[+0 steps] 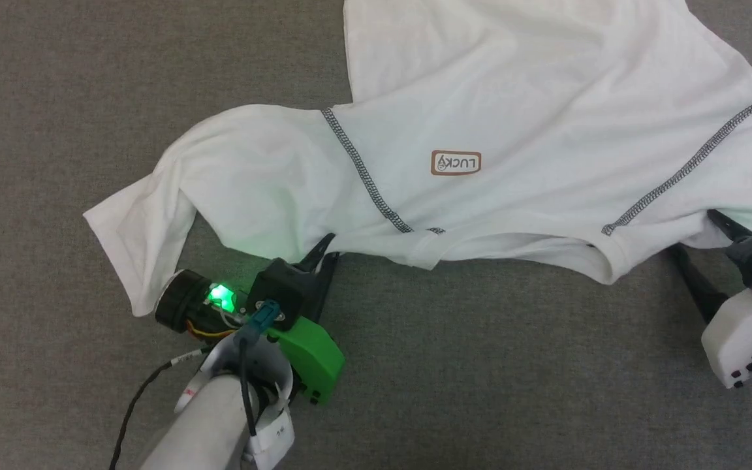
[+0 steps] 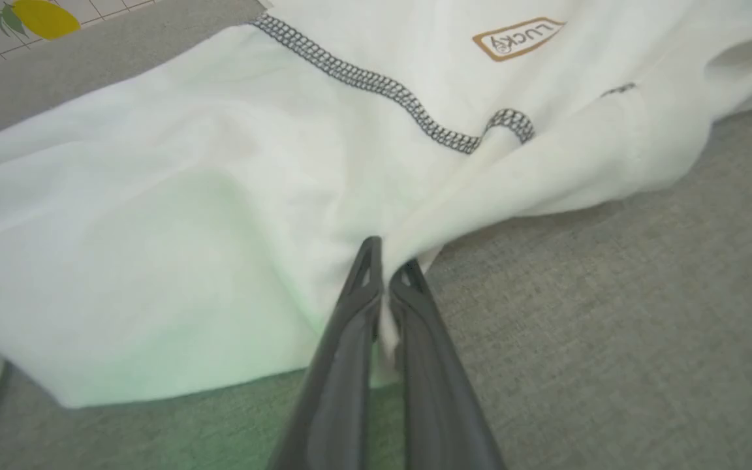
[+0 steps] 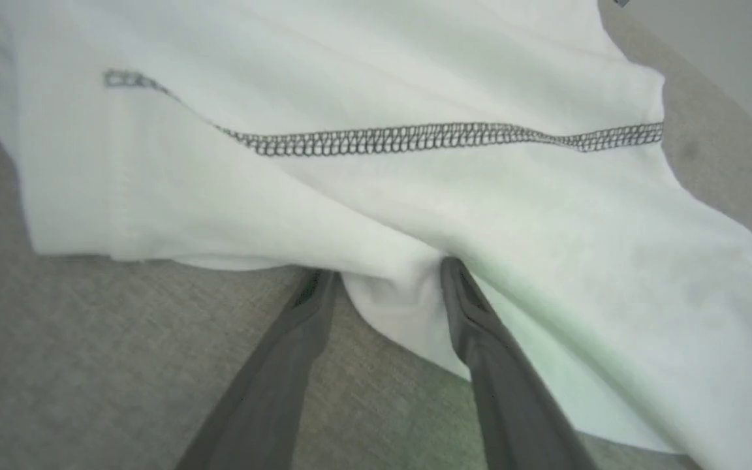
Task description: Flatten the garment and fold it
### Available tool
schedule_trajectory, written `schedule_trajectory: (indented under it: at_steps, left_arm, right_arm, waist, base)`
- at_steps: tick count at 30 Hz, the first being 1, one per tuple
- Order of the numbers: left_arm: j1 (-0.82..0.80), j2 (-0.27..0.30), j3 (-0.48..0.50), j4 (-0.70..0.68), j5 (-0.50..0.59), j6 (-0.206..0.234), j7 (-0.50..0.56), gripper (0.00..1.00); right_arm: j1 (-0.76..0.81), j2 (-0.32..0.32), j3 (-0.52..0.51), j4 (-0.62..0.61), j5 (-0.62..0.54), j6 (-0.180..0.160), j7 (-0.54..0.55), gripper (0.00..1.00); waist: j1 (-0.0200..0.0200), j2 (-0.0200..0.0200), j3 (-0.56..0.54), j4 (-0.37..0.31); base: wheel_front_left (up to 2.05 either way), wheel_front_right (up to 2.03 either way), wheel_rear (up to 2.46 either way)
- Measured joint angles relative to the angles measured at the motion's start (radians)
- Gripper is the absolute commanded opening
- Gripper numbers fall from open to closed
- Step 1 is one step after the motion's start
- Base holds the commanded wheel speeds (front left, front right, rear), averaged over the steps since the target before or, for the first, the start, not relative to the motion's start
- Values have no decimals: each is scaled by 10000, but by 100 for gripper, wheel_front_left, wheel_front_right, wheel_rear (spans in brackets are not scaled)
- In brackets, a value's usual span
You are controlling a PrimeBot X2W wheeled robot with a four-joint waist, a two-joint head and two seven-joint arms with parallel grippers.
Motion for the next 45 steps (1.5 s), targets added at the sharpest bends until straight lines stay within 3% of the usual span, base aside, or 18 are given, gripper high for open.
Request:
schedule_trajectory:
  at_steps: [9, 19, 25, 31, 45]
  left_arm:
    - [199, -169, 570, 192, -825, 142, -857, 0]
    - [-73, -261, 1315, -861, -1407, 360, -1308, 0]
    - [-1160, 244, 1852, -1860, -1406, 405, -562, 0]
    - [-2495, 738, 2196, -2752, -1409, 391, 729, 0]
    - [-4823, 853, 2266, -3549, -2033, 349, 3507, 0]
  right_arm:
    - [-108, 1160, -871, 746, -709, -2, -1218, 0]
    - [-399, 2284, -1519, -201, -876, -2, -1841, 0]
    - [-1780, 2188, -1657, -1262, -897, -2, -1570, 0]
    - [-3305, 1546, -1509, -1712, -894, 0, -930, 0]
    - [-5355, 1097, -633, -2184, 263, -2, 669, 0]
  waist:
    - [1, 0, -727, -152]
    - [1, 0, -2198, -450]
    - [1, 0, -3231, -610]
    - [0, 0, -4151, -778]
    - [0, 0, -4850, -932]
  base:
    - [0, 0, 0]
    - [0, 0, 0]
    - [0, 0, 0]
    - [0, 0, 0]
    - [0, 0, 0]
